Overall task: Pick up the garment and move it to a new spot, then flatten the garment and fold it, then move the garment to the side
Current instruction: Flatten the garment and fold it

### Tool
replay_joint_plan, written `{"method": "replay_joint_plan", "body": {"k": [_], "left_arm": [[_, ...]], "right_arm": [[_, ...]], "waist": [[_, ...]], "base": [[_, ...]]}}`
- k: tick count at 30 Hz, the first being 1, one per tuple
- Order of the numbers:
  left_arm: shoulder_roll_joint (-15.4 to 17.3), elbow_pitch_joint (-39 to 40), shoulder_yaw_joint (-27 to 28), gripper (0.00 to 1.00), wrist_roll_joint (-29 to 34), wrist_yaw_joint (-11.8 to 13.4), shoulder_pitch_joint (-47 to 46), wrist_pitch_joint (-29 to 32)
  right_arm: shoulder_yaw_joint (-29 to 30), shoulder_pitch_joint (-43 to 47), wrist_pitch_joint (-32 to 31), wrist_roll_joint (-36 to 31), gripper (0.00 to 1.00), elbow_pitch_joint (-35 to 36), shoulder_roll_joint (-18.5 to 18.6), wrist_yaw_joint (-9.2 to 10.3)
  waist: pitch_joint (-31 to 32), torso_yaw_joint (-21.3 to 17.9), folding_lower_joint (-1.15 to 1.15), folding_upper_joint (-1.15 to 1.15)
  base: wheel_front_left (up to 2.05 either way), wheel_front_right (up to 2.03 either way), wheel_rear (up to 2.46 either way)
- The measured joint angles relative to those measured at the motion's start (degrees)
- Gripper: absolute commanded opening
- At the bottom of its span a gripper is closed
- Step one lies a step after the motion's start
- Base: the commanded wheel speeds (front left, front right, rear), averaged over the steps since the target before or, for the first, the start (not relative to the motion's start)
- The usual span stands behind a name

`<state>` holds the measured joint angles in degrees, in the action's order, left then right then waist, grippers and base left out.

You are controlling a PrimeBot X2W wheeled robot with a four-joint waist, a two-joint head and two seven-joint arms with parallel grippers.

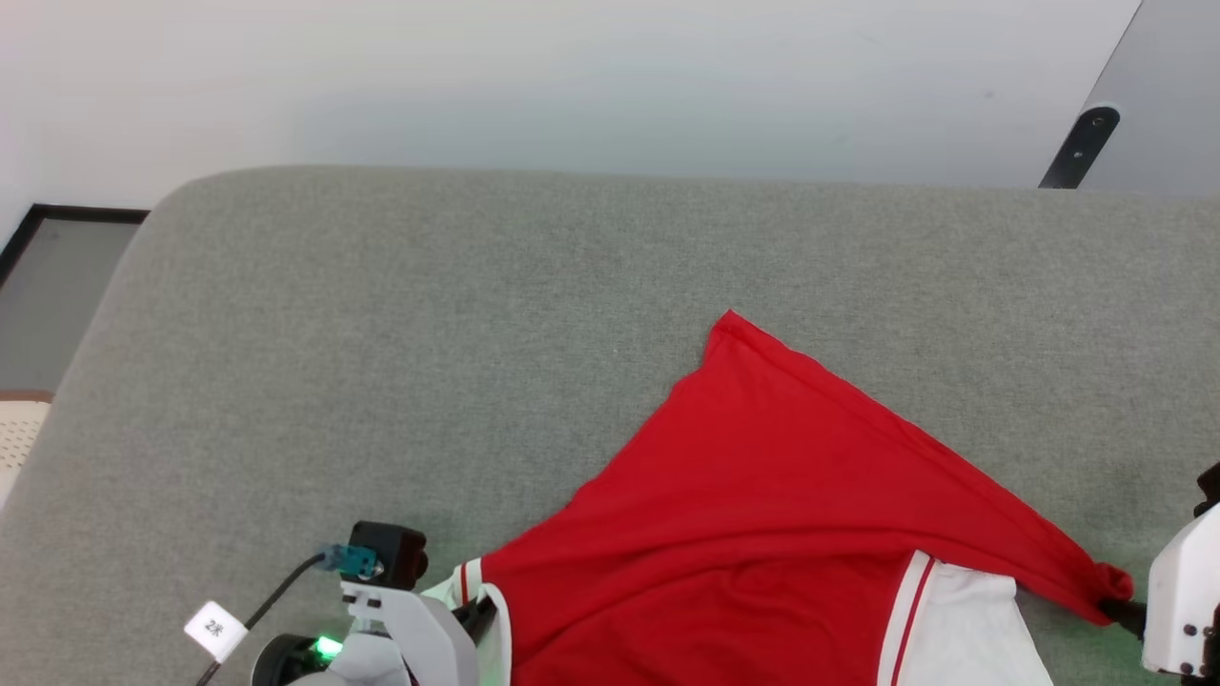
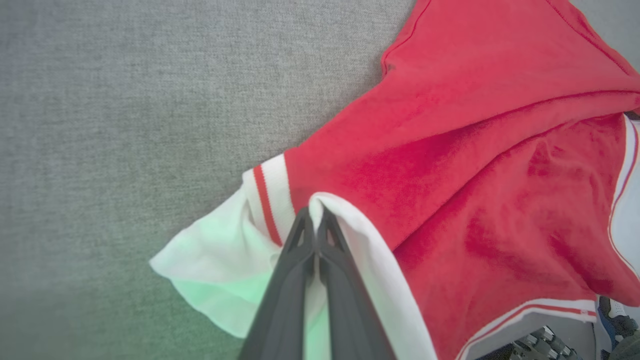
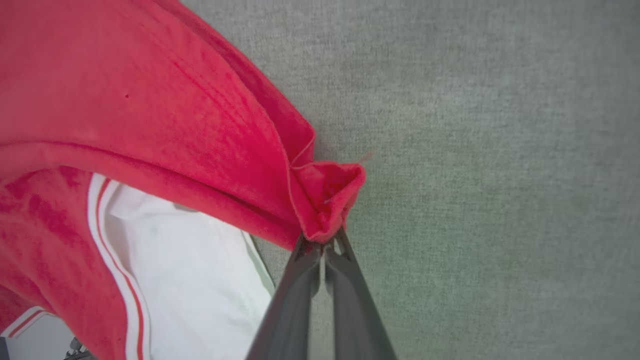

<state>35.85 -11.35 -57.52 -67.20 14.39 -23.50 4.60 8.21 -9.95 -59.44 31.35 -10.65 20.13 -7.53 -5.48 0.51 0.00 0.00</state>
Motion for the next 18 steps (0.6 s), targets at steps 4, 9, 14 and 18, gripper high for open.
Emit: {"method": "replay_joint_plan", "body": {"k": [4,9,14,18], "left_arm": [[-0.1,-0.1,-0.1,0.0,0.1,0.0,-0.2,0.2],[-0.4,-0.4,-0.3,0.0,0.4,0.0,-0.8,0.4],[-0.9,-0.8,-0.5,0.0,0.6,-0.1,-1.2,0.4],[-1.2,-1.3,-0.6,0.0,0.7,-0.3,-1.4,0.3]], "right_arm": [[1.5,0.9,-1.5,-2.2,0.0,1.9,-2.4,0.0],[1.8,1.0,-2.0,-3.7,0.0,1.2,-3.8,0.0],[2.3,0.0,-1.5,-4.4,0.44,-2.0,-4.4,0.0],[3.1,-1.1,-1.0,-5.1,1.0,-3.6,-4.4,0.0]], "waist": [[-0.4,-0.1,0.0,0.0],[-1.0,0.1,0.0,0.0],[-1.5,0.5,0.0,0.0],[-1.4,0.8,0.0,0.0]], "base": [[0.0,0.0,0.0],[0.0,0.0,0.0],[0.0,0.0,0.0],[0.0,0.0,0.0]]}}
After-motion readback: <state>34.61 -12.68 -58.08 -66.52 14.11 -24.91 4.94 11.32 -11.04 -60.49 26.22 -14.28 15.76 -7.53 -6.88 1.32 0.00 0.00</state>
